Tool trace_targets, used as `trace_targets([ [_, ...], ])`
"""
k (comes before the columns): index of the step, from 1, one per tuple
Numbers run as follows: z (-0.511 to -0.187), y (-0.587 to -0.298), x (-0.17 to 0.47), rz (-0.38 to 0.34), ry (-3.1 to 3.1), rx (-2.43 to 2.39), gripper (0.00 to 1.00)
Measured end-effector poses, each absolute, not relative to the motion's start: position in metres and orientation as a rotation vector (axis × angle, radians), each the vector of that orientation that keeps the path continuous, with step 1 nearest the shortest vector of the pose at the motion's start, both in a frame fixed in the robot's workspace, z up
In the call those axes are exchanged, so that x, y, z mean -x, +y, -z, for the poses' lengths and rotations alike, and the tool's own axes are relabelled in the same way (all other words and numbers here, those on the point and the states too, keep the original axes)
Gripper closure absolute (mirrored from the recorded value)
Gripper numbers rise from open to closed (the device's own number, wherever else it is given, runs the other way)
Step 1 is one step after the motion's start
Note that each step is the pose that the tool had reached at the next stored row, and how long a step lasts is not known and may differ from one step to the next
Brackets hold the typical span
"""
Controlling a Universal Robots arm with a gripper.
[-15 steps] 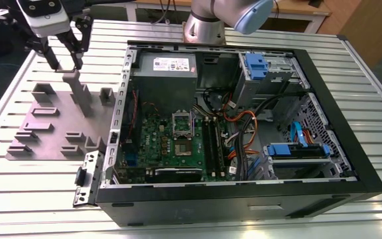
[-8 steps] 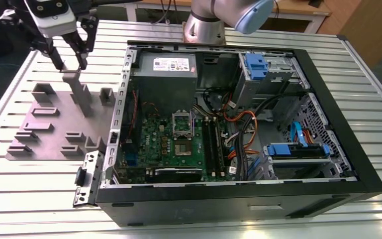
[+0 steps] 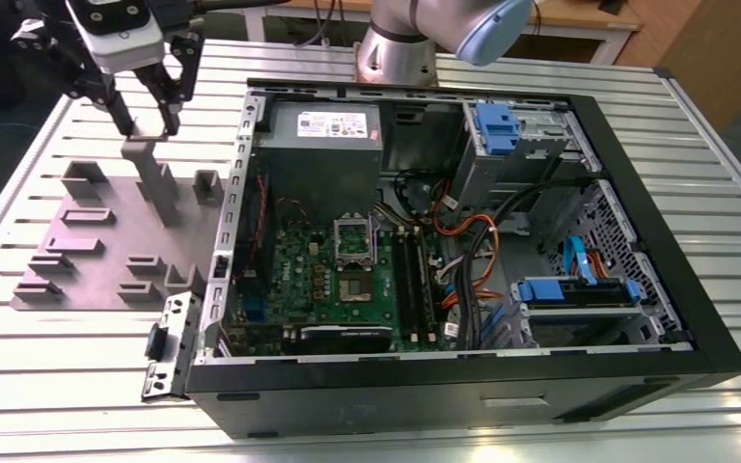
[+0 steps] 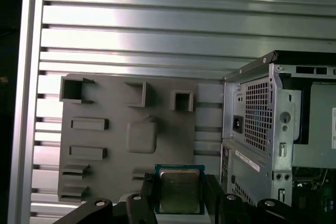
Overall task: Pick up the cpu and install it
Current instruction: 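Pick up the cpu and move it towards the insertion slot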
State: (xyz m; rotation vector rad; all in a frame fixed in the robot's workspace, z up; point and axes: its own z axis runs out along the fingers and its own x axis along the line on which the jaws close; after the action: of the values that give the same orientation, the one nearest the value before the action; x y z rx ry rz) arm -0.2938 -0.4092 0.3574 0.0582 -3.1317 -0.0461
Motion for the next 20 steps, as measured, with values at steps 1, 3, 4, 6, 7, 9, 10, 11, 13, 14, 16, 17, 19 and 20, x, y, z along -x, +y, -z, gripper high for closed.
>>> trace_targets([
  [1, -0.357, -0.409, 0.293, 0.046, -3.132, -0.058, 0.53],
  [3, -0.357, -0.409, 0.290, 0.046, -3.132, -0.058, 0.53],
  [4, -0.357, -0.409, 0.289, 0.046, -3.132, -0.058, 0.53],
  [6, -0.357, -0.409, 0.285, 0.046, -3.132, -0.058, 0.53],
  [7, -0.357, -0.409, 0.284, 0.046, -3.132, -0.058, 0.53],
  [9, -0.357, -0.409, 0.281, 0.046, -3.132, -0.058, 0.53],
  [10, -0.357, -0.409, 0.280, 0.046, -3.132, -0.058, 0.53],
  [11, -0.357, -0.409, 0.279, 0.046, -3.132, -0.058, 0.53],
  [13, -0.357, -0.409, 0.277, 0.046, -3.132, -0.058, 0.53],
  [14, -0.357, -0.409, 0.276, 0.046, -3.132, -0.058, 0.53],
  [16, -0.357, -0.409, 0.274, 0.046, -3.132, -0.058, 0.53],
  [17, -0.357, -0.409, 0.273, 0.046, -3.132, -0.058, 0.53],
  [19, -0.357, -0.409, 0.271, 0.046, -3.132, -0.058, 0.53],
  [20, -0.357, -0.409, 0.270, 0.046, -3.132, -0.058, 0.53],
])
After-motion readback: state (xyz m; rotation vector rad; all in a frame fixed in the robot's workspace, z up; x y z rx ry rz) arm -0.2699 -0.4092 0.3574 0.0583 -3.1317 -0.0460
